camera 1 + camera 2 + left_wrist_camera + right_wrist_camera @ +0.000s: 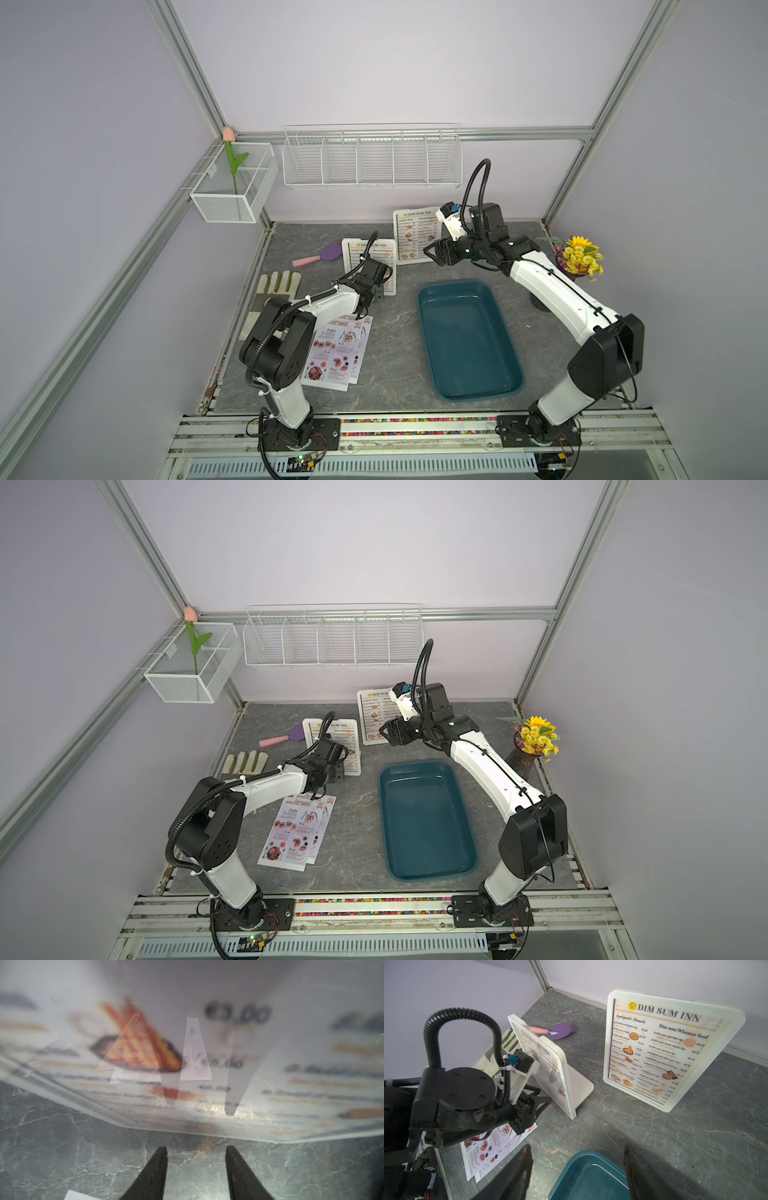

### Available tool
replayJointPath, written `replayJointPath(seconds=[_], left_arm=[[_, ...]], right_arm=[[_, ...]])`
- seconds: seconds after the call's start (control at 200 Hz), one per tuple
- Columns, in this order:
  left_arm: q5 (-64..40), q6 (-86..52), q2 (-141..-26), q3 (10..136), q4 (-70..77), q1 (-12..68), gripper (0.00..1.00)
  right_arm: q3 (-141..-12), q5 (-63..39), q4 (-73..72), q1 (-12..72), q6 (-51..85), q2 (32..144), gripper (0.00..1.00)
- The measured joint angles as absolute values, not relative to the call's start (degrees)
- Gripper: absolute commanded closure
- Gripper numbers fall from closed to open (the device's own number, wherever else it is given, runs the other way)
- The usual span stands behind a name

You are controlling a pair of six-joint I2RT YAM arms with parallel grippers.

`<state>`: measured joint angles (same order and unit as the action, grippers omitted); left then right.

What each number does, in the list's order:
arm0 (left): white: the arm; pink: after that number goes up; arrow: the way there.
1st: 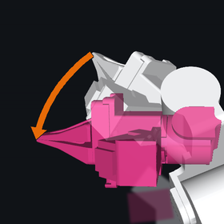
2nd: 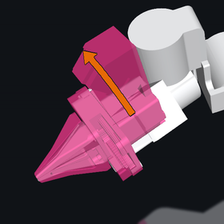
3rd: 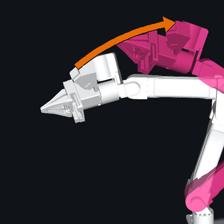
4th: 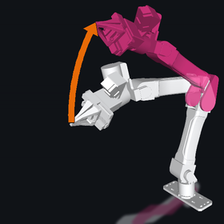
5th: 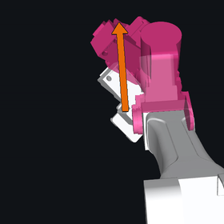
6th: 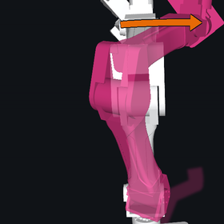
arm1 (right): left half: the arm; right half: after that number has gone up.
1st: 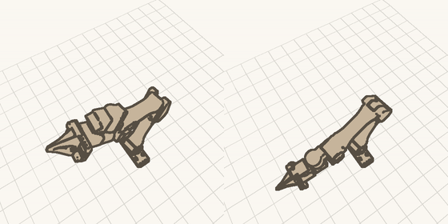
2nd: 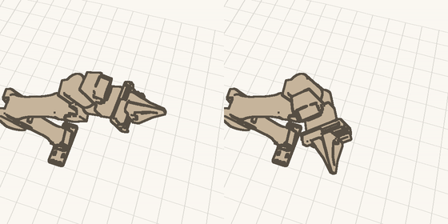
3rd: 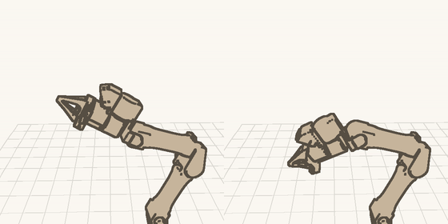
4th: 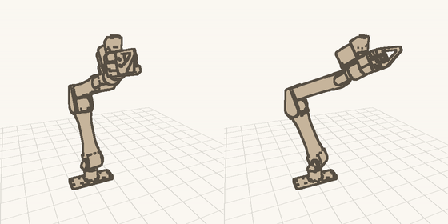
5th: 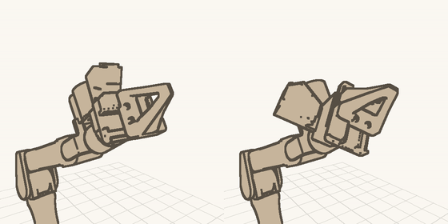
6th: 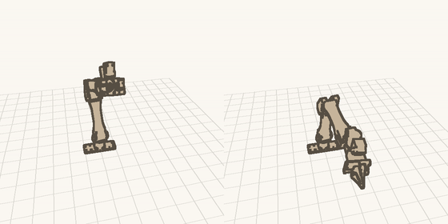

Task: Replace the menus in the menu holders
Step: Adjust the menu holder at the center of the board.

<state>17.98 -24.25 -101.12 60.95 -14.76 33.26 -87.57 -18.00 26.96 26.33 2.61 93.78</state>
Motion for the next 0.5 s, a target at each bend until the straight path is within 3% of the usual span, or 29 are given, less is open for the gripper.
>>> replayJointPath(seconds=[0.3,0.5], left_arm=[[16.99,-24.32,-104.18,63.66,-13.98,33.26,0.51],[15.4,-24.36,-103.33,64.49,-15.88,33.26,0.47]], right_arm=[[-87.26,-18.02,26.96,26.33,2.85,93.54,0.27],[-86.39,-17.52,27.16,26.33,3.03,92.82,0.21]])
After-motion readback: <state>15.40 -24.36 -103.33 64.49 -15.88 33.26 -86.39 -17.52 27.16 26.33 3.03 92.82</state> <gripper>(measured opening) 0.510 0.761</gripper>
